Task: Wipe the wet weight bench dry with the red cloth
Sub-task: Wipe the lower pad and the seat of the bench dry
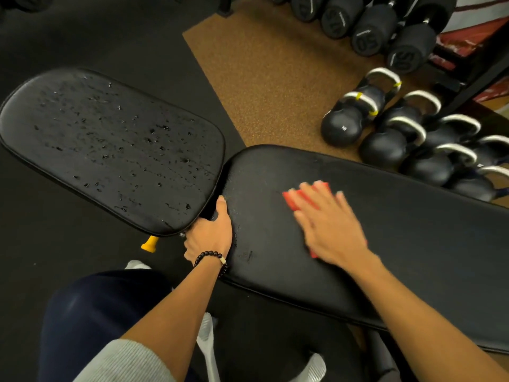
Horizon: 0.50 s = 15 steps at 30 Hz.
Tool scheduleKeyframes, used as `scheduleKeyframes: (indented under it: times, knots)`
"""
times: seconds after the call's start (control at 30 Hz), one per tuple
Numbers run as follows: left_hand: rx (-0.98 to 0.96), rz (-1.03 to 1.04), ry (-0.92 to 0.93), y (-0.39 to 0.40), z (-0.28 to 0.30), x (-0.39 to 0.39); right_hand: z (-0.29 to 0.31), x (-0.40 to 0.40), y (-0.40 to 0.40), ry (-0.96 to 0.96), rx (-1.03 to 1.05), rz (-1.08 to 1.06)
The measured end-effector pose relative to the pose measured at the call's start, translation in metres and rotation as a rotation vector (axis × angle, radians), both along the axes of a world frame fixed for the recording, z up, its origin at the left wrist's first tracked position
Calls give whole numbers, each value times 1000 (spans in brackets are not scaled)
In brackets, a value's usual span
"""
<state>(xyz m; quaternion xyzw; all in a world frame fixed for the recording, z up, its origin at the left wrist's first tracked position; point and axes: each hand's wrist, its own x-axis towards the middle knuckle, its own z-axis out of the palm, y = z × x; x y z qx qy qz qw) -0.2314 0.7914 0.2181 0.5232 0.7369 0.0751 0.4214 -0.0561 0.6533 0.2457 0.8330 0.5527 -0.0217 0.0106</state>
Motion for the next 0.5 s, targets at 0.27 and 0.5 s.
scheduleKeyframes:
  times: [0.27,0.5]
  knots:
    - [-6,4,17,0,-3,0,-8,57,93,-29,59,-389]
    - [-9,-1,23,1,-4,-1,-6,-11,21,66,-24,237]
